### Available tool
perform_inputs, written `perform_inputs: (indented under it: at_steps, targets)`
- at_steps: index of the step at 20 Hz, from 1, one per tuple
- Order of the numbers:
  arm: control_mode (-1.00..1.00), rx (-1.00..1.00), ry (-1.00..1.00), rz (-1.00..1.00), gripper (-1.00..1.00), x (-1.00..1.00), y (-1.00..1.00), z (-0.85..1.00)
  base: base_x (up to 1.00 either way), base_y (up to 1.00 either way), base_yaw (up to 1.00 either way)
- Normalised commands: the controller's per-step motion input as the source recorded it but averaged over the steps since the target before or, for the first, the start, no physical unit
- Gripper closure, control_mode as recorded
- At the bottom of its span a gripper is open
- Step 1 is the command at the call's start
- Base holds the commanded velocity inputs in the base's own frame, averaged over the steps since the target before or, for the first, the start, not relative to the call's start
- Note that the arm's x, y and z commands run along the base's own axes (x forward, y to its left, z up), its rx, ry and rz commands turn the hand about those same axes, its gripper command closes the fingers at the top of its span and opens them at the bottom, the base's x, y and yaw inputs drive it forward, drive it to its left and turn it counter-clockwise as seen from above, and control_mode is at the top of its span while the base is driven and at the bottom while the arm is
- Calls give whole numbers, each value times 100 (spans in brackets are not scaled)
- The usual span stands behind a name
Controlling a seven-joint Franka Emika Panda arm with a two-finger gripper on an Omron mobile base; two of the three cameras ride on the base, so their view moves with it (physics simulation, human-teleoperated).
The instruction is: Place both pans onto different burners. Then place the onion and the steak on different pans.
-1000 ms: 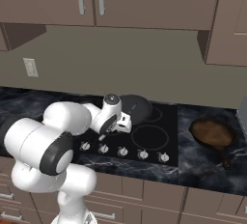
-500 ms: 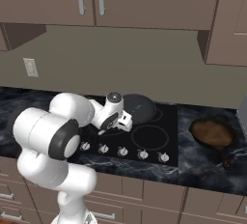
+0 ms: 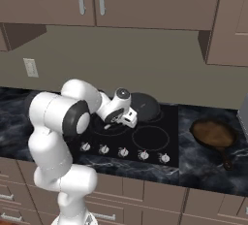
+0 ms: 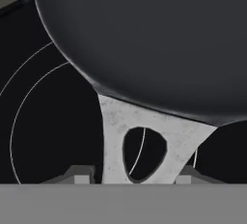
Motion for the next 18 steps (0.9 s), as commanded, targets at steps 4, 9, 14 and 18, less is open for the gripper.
perform_inputs:
  at_steps: [4, 9, 14, 18]
  targets:
    - [-100, 1, 6, 0, 100, 33, -12, -17, 0, 0, 0]
    - [-100, 0, 7, 0, 100, 21, -6, -30, 0, 0, 0]
    - [-100, 0, 5, 0, 100, 19, -10, -26, 0, 0, 0]
    - [-100, 0, 1, 0, 100, 16, -17, -19, 0, 0, 0]
